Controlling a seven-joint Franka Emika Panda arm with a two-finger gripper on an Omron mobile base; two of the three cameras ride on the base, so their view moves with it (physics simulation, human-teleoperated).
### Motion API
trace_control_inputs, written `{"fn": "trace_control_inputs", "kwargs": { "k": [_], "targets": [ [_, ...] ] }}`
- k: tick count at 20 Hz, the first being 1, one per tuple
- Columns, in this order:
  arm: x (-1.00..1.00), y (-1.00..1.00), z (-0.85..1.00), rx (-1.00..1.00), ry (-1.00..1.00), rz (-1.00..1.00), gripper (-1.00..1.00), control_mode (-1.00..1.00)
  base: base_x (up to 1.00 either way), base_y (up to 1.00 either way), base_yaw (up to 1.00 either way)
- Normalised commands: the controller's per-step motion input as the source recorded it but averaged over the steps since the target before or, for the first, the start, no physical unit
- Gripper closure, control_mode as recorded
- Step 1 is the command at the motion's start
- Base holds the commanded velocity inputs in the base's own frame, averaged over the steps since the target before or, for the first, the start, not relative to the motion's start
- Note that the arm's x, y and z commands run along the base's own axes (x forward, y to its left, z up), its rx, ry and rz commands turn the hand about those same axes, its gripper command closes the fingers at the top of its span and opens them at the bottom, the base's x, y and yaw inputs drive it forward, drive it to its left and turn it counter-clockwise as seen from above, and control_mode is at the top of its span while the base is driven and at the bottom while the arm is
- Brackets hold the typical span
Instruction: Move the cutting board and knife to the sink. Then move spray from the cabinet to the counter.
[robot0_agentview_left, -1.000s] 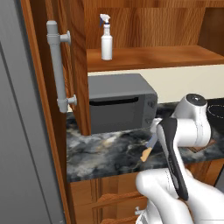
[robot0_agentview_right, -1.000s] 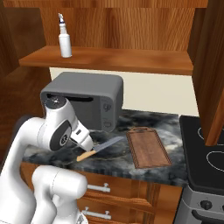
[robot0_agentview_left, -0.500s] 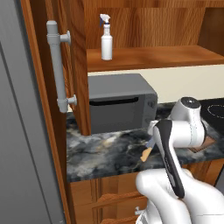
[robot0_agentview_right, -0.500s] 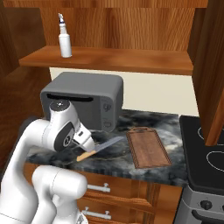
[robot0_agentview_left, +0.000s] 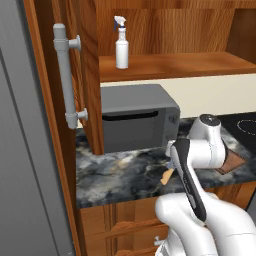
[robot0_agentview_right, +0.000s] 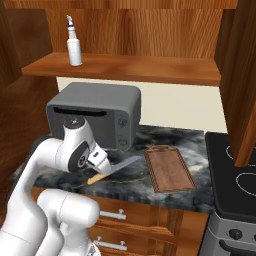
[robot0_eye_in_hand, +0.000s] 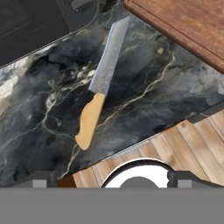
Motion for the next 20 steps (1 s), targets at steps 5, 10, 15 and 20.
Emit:
{"fn": "trace_control_inputs", "kwargs": {
  "k": [5, 10, 15, 20],
  "targets": [
    [0.21, 0.00, -0.30, 0.00, 0.08, 0.00, -1.00, -1.00, 0.00, 0.00, 0.00],
    [0.29, -0.01, -0.22, 0.00, 0.09, 0.00, -1.00, -1.00, 0.00, 0.00, 0.00],
    [0.39, -0.01, -0.05, 0.00, 0.13, 0.00, -1.00, -1.00, 0.00, 0.00, 0.00],
    [0.35, 0.00, 0.00, 0.00, 0.11, 0.00, -1.00, -1.00, 0.00, 0.00, 0.00]
  ]
}}
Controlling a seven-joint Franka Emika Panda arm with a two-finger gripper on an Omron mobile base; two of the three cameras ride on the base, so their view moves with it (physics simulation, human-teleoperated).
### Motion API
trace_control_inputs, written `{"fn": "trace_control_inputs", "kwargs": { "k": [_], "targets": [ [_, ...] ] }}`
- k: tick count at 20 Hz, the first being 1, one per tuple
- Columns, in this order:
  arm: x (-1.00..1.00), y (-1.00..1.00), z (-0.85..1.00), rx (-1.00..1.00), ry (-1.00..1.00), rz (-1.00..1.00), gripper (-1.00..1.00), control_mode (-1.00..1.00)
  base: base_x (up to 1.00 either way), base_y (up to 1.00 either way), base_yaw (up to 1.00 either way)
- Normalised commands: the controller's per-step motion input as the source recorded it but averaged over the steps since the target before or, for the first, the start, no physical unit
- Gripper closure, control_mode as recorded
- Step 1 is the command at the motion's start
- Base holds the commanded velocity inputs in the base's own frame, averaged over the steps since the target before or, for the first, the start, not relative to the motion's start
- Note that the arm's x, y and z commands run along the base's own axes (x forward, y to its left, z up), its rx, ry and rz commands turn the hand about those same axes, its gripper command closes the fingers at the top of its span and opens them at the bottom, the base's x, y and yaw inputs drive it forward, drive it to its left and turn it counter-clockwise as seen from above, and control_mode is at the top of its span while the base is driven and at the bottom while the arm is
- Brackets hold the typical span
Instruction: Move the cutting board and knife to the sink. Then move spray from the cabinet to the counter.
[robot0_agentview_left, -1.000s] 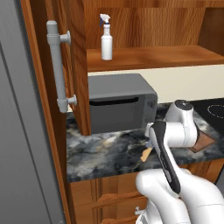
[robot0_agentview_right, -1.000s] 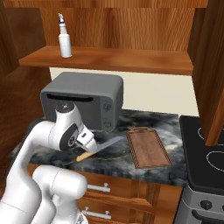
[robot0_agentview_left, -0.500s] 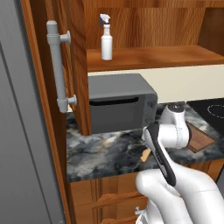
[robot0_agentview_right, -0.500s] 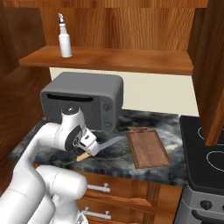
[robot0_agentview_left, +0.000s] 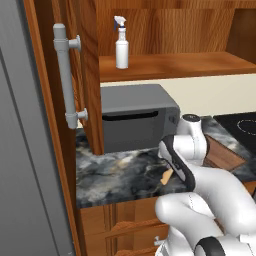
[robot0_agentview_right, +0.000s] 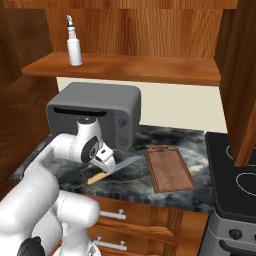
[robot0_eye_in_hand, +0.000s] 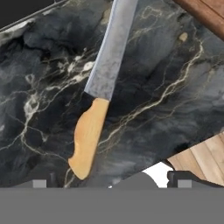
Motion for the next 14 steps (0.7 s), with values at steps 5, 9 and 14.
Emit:
{"fn": "trace_control_inputs", "kwargs": {
  "k": [5, 9, 14],
  "targets": [
    [0.18, 0.00, 0.00, 0.00, 0.01, 0.00, -1.00, -1.00, 0.00, 0.00, 0.00],
    [0.00, 0.00, -0.12, 0.00, -0.01, 0.00, -1.00, -1.00, 0.00, 0.00, 0.00],
    [0.00, 0.00, -0.24, 0.00, -0.05, 0.00, -1.00, -1.00, 0.00, 0.00, 0.00]
  ]
}}
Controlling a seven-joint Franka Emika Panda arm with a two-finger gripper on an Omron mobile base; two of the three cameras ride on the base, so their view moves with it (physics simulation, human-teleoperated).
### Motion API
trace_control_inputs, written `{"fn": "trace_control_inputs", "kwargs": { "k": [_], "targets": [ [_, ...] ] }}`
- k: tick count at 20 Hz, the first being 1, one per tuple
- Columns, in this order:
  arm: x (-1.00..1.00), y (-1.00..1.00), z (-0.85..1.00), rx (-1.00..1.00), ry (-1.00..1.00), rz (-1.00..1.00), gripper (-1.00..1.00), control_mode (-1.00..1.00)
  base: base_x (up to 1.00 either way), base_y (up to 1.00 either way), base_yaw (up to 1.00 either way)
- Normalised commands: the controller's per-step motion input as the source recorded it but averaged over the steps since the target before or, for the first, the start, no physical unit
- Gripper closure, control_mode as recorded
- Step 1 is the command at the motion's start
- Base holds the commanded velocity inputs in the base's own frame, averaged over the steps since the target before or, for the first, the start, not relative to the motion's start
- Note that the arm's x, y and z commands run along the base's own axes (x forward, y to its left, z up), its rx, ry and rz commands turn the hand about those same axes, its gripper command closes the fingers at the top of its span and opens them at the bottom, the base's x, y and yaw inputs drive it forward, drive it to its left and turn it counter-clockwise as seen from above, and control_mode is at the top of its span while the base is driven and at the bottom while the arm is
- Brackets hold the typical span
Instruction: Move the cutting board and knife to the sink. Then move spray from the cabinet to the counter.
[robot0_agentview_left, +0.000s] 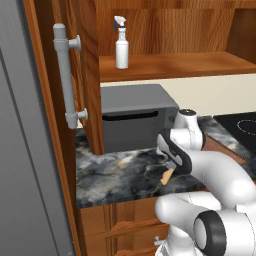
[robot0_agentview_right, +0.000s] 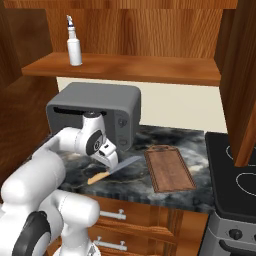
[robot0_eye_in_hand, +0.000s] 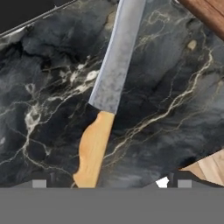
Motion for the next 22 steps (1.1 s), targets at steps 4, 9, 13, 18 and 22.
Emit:
{"fn": "trace_control_inputs", "kwargs": {
  "k": [4, 9, 13, 18, 22],
  "targets": [
    [0.00, 0.00, -0.37, 0.00, -0.01, 0.00, -1.00, -1.00, 0.00, 0.00, 0.00],
    [0.00, 0.00, -0.42, 0.00, 0.00, 0.00, -1.00, -1.00, 0.00, 0.00, 0.00],
    [0.00, 0.09, -0.24, 0.00, 0.02, 0.00, -1.00, -1.00, 0.00, 0.00, 0.00],
    [0.01, 0.01, -0.25, 0.00, 0.06, 0.00, -1.00, -1.00, 0.00, 0.00, 0.00],
    [0.02, 0.02, -0.12, 0.00, 0.02, 0.00, -1.00, -1.00, 0.00, 0.00, 0.00]
  ]
}}
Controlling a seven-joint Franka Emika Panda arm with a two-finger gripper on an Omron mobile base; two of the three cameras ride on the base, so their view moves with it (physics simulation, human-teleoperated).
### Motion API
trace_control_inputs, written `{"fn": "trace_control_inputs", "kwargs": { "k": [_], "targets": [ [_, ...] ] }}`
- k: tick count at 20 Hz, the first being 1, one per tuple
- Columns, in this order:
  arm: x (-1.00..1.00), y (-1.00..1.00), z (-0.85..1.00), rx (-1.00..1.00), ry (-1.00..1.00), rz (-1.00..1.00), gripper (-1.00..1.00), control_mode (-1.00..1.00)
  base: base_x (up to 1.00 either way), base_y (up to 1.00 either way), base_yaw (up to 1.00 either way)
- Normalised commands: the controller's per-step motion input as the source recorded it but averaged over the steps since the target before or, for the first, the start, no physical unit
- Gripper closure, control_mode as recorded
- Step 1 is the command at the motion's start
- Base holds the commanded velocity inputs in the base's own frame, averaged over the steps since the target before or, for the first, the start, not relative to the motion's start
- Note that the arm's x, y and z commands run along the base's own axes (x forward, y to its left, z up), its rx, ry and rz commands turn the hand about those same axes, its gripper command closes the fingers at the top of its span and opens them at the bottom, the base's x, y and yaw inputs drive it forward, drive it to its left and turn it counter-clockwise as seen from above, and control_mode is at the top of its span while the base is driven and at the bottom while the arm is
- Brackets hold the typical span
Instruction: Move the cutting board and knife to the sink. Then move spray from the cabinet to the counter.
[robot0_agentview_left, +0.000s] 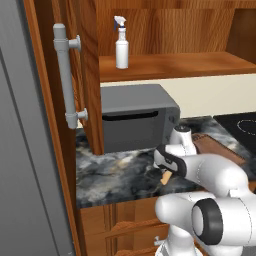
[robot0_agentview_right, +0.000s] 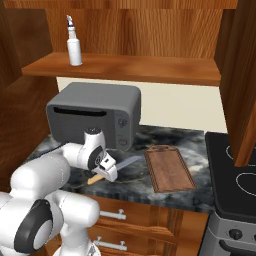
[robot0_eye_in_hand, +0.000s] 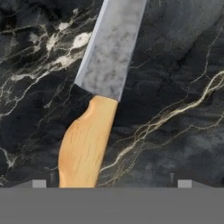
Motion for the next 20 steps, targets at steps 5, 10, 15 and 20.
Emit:
{"fn": "trace_control_inputs", "kwargs": {
  "k": [5, 10, 15, 20],
  "targets": [
    [0.05, 0.01, -0.07, 0.00, 0.00, 0.00, -1.00, -1.00, 0.00, 0.00, 0.00],
    [0.02, 0.00, 0.00, 0.00, 0.00, 0.00, -1.00, -1.00, 0.00, 0.00, 0.00],
    [0.00, 0.02, 0.00, 0.00, 0.00, 0.00, -1.00, -1.00, 0.00, 0.00, 0.00],
    [0.01, 0.06, -0.07, 0.00, 0.00, 0.00, -1.00, -1.00, 0.00, 0.00, 0.00]
  ]
}}
